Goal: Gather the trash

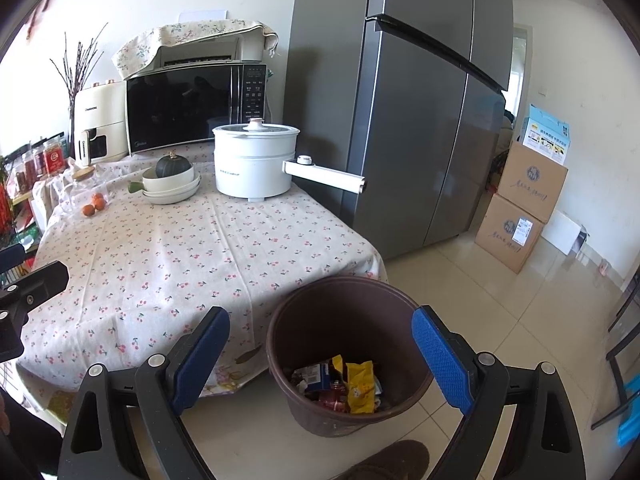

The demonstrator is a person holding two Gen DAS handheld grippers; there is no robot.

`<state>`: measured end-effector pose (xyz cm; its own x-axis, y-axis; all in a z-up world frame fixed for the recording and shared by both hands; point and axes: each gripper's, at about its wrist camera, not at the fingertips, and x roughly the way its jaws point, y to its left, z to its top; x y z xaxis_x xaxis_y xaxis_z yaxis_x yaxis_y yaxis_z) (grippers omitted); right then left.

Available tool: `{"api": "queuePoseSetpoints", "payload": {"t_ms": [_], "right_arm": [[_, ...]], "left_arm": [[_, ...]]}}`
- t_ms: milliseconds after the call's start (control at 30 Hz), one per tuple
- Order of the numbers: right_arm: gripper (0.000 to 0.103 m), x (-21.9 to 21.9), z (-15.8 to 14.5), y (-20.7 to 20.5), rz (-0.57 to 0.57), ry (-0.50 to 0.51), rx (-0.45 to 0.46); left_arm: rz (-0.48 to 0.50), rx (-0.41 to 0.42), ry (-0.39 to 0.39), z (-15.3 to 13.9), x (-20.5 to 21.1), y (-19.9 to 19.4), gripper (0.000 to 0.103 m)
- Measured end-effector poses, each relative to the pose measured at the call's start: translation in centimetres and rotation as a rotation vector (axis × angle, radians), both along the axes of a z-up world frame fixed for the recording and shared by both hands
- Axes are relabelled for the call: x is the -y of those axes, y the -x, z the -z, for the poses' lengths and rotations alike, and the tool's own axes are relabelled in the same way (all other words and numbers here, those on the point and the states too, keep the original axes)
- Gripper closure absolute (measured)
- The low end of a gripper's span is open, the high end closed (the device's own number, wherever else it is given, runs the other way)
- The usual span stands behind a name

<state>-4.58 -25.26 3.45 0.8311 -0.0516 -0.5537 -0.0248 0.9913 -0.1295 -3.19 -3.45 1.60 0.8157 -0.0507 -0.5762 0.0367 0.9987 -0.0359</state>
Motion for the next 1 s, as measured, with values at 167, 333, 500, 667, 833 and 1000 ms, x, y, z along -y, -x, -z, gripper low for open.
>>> {"api": "queuePoseSetpoints", "payload": {"t_ms": [167, 333, 500, 667, 833, 1000], "right_arm": [[0.009, -0.01, -0.03, -0.02, 0.000, 0.003, 0.001], [0.009, 0.02, -0.02, -0.03, -0.002, 0.005, 0.002], [0.009, -0.06, 0.01, -0.04, -0.002, 0.006, -0.001], [0.009, -0.06, 0.02, -0.05, -0.002, 0.005, -0.001], [0.009, -0.06, 0.01, -0.05, 0.000, 0.005, 0.001], [0.009, -0.19, -0.06, 0.02, 0.004, 0.004, 0.005]], "left_arm": [[0.001, -0.005, 0.007, 0.00, 0.00, 0.00, 0.001], [0.006, -0.004, 0.011, -0.05, 0.17, 0.01, 0.001], [0.007, -0.002, 0.010, -0.04, 0.37, 0.14, 0.001], [0.009, -0.005, 0.009, -0.02, 0.42, 0.09, 0.001], [0.011, -0.010, 0.008, 0.03, 0.53, 0.09, 0.001], [0.009, -0.012, 0.004, 0.04, 0.60, 0.09, 0.001]]}}
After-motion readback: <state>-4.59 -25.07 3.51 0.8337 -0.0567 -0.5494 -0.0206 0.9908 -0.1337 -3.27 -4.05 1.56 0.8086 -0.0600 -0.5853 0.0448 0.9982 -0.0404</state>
